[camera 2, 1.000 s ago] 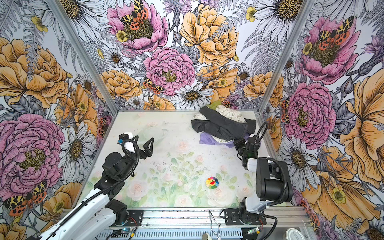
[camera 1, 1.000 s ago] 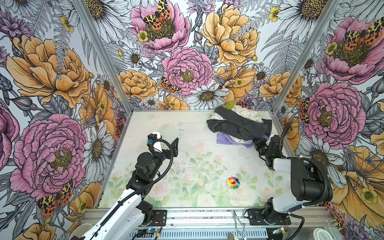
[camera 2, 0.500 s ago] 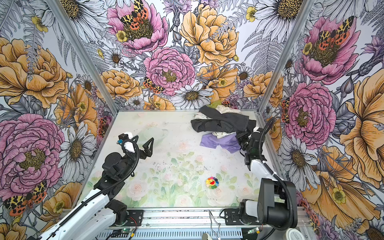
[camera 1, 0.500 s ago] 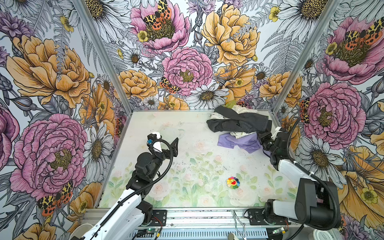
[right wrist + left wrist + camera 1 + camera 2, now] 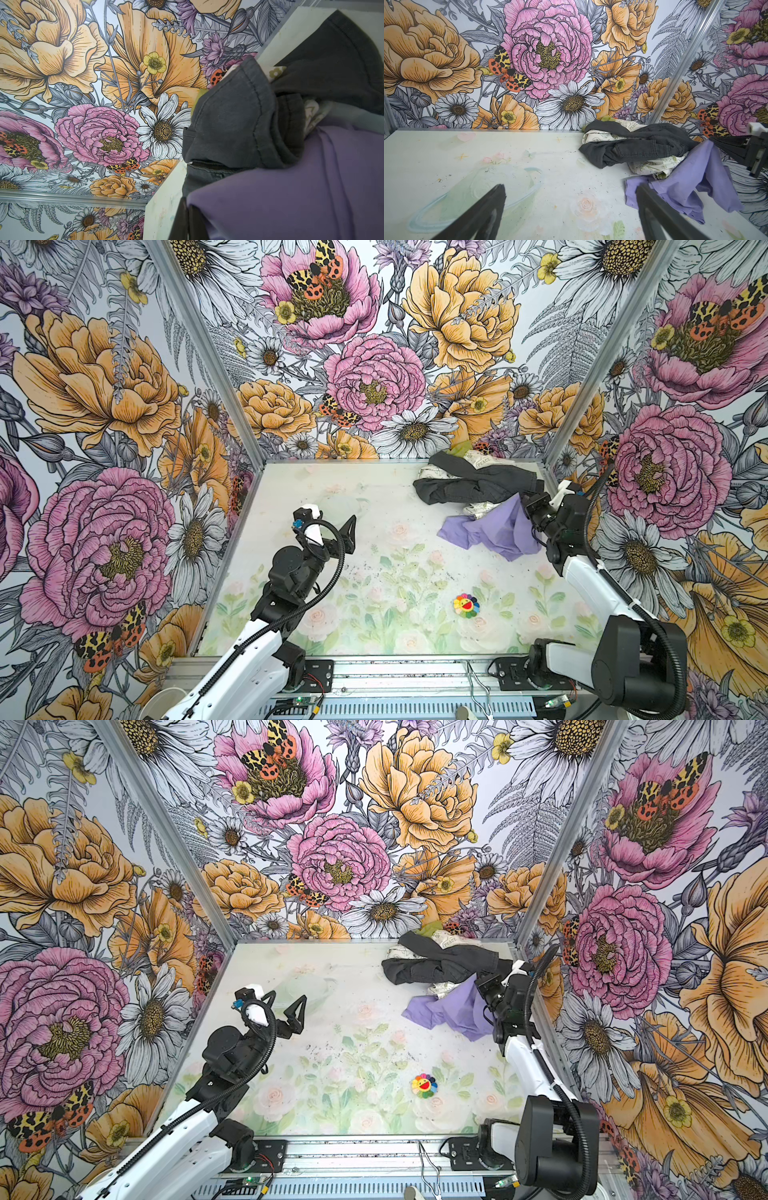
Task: Pick out a specific cloth from the pile
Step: 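Lift the purple shirt up out of the pile with the right gripper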
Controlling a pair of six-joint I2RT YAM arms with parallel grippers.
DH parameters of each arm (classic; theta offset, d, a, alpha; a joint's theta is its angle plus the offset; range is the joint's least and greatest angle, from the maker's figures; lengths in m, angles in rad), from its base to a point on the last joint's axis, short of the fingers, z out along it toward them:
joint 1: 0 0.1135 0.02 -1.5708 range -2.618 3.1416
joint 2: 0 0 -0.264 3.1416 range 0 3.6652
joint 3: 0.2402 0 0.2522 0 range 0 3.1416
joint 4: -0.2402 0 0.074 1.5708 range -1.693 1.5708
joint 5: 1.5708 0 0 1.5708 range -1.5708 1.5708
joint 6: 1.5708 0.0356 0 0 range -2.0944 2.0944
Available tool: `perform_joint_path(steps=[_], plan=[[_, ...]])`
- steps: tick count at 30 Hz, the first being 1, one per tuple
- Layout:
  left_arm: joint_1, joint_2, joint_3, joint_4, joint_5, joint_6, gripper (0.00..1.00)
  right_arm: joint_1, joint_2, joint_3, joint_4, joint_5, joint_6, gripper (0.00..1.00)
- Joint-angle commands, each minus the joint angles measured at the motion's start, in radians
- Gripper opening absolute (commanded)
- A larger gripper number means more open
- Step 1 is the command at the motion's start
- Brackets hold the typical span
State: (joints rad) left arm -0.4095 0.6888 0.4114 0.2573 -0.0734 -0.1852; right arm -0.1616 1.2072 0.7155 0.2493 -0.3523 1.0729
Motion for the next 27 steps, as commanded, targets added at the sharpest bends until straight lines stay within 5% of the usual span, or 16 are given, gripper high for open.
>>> perform_joint_path(steps=[1, 27], plan=[[-0.007, -0.015, -0.01, -0.003, -0.003, -0.016, 0.99, 0.011, -0.064, 0.074, 0.074, 0.01, -0.03, 0.0], [-0.007, -0.015, 0.005, -0.005, 0.05, -0.023, 0.99, 0.122, -0.1, 0.368, -0.029, 0.017, -0.184, 0.0]])
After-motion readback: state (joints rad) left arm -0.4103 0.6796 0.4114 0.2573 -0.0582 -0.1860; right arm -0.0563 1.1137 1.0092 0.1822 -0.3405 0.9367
